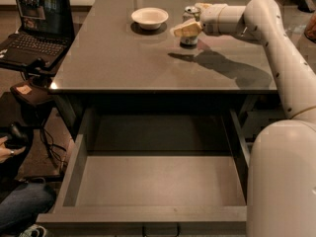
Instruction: Place 7up can into top drawer
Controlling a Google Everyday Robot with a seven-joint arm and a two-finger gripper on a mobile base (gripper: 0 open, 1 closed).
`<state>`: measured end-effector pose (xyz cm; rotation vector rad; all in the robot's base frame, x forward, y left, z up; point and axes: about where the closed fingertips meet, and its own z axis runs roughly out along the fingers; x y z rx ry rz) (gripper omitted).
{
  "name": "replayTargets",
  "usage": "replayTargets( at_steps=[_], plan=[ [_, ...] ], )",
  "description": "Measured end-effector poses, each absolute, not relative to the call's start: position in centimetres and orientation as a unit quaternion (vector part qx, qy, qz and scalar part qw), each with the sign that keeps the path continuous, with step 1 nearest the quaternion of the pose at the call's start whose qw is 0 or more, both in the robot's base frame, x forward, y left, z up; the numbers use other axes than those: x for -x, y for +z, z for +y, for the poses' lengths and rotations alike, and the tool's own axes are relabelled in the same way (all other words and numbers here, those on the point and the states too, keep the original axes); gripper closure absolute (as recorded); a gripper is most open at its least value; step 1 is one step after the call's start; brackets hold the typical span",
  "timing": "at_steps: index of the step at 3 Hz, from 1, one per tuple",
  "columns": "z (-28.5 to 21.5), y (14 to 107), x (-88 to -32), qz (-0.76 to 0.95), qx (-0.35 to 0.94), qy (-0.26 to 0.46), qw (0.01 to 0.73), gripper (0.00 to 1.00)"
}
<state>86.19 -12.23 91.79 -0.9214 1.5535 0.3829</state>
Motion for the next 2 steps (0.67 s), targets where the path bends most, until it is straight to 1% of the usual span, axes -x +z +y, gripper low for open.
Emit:
replayTargets(
  at_steps=[2],
  plan=[
    [-12.22,91.79,-86.18,0.671,0.398,0.165,0.603,0.65]
  ],
)
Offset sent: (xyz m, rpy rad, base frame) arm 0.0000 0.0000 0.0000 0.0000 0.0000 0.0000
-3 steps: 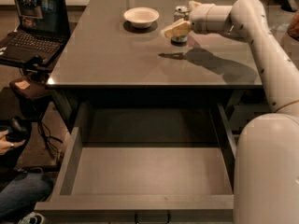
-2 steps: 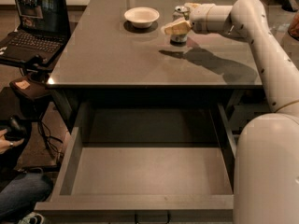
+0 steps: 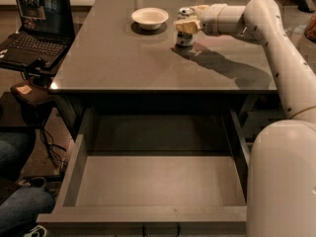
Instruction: Place 7up can into top drawer
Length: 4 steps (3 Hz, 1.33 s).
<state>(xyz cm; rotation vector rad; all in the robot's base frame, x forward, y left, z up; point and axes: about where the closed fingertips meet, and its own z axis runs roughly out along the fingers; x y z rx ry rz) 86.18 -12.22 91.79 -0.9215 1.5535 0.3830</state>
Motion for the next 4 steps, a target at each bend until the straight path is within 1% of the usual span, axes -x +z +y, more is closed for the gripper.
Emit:
replayTargets(
  at_steps=[1,2,3,4],
  plan=[
    [-12.6,91.5,-85.4,0.672,0.397,0.170,0.602,0.88],
    [-14.6,91.3,-81.6,0.660,0.400,0.188,0.607,1.00],
    [-16.3,90.1,-74.7,0.637,0.418,0.216,0.611,1.00],
    [-17.5,87.1,-66.6,0.628,0.430,0.263,0.593,1.00]
  ],
)
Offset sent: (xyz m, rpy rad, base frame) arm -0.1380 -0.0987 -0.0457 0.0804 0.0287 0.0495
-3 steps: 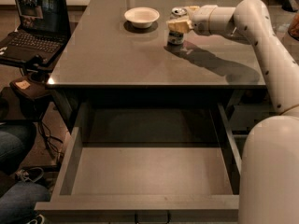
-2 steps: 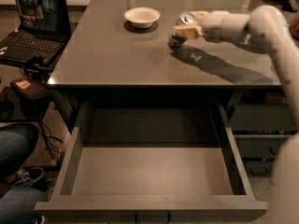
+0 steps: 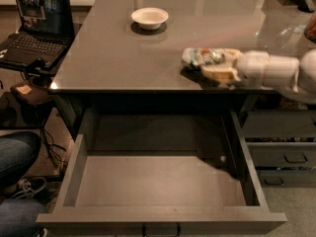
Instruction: Place 7up can into top drawer
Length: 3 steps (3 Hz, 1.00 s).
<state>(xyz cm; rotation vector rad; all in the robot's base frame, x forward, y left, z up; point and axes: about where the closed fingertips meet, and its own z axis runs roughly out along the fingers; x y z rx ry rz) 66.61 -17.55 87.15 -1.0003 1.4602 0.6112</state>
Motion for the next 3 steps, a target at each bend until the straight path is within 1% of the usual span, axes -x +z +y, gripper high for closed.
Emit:
replayTargets(
  at_steps=[1,2,3],
  plan=[
    [-19.4,87.1,-59.4,0.639,0.431,0.248,0.587,1.00],
    [-22.3,83.6,-54.9,0.673,0.410,0.239,0.567,1.00],
    [-22.4,83.4,-54.8,0.674,0.409,0.239,0.566,1.00]
  ],
)
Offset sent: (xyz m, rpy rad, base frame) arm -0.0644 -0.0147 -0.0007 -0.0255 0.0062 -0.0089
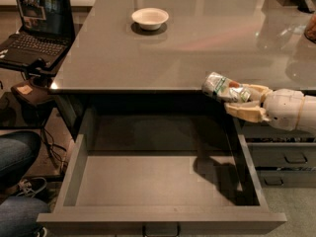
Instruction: Place 7up can into top drawer
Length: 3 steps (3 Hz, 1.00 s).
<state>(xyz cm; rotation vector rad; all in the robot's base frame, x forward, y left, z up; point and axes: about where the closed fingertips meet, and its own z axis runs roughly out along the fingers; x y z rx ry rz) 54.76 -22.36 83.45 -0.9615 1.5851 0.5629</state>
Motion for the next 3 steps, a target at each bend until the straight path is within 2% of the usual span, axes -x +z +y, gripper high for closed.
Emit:
replayTargets(
  at_steps=[1,2,3],
  plan=[
    [-20.6,81.4,-52.2,0.698,0.433,0.249,0.513,1.00],
    [-20.2,79.9,-45.8,0.747,0.450,0.244,0.424,1.00],
    [-20.2,79.8,-45.8,0.747,0.450,0.244,0.424,1.00]
  ],
)
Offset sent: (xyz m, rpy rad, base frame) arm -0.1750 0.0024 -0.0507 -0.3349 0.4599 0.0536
